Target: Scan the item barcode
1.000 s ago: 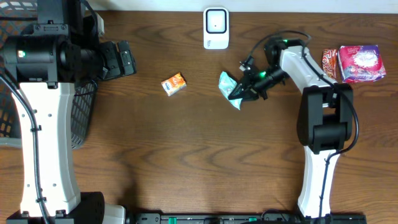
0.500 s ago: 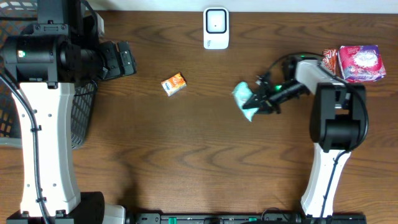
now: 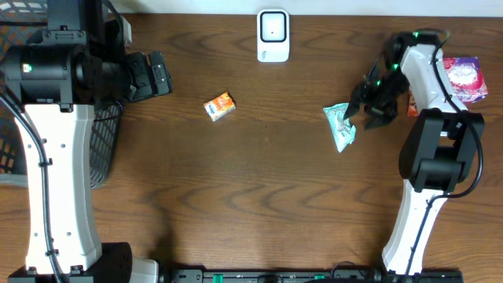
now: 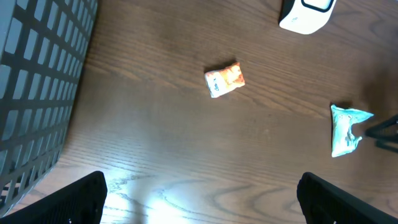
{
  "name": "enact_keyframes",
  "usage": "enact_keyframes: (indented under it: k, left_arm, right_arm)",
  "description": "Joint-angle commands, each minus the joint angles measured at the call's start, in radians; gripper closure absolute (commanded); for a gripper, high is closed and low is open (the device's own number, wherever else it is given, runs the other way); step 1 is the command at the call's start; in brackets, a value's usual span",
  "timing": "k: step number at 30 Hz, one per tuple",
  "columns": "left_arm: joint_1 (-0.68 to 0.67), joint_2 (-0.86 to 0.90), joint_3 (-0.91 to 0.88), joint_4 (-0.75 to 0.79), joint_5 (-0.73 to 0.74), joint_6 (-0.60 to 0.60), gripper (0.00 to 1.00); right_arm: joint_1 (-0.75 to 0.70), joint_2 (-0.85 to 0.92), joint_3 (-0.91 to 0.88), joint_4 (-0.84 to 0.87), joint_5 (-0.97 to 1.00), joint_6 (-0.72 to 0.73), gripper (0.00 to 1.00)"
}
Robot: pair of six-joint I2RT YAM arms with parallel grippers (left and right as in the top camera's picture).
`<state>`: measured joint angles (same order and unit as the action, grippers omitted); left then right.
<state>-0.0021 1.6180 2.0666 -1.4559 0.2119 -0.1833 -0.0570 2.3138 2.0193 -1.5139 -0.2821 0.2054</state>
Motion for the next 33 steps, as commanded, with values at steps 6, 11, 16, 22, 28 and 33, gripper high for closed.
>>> enact_keyframes:
  k: [6, 11, 16, 22, 28, 33]
  left_arm:
    - [-0.002, 0.009, -0.002, -0.002, 0.008, -0.005, 0.02]
    - [-0.002, 0.009, -0.002, -0.002, 0.008, -0.005, 0.02]
    - [-0.002, 0.009, -0.002, -0.002, 0.008, -0.005, 0.02]
    - [-0.002, 0.009, -0.002, -0.002, 0.008, -0.005, 0.02]
    - [-0.002, 0.009, -0.002, -0.002, 0.008, -0.005, 0.02]
    - [-0.002, 0.009, -0.002, -0.002, 0.008, -0.005, 0.02]
  right_arm:
    - [0.099, -0.027, 0.058, -0.003, 0.149, -0.021, 0.44]
    - [0.191, -0.027, 0.054, -0.007, 0.347, -0.019, 0.36]
    - [0.280, -0.026, 0.022, 0.033, 0.492, 0.015, 0.37]
    - [0.334, -0.026, -0.087, 0.137, 0.538, 0.034, 0.41]
    - [0.346, -0.026, -0.195, 0.235, 0.678, 0.109, 0.45]
    - [0.338, -0.026, -0.228, 0.283, 0.672, 0.109, 0.60]
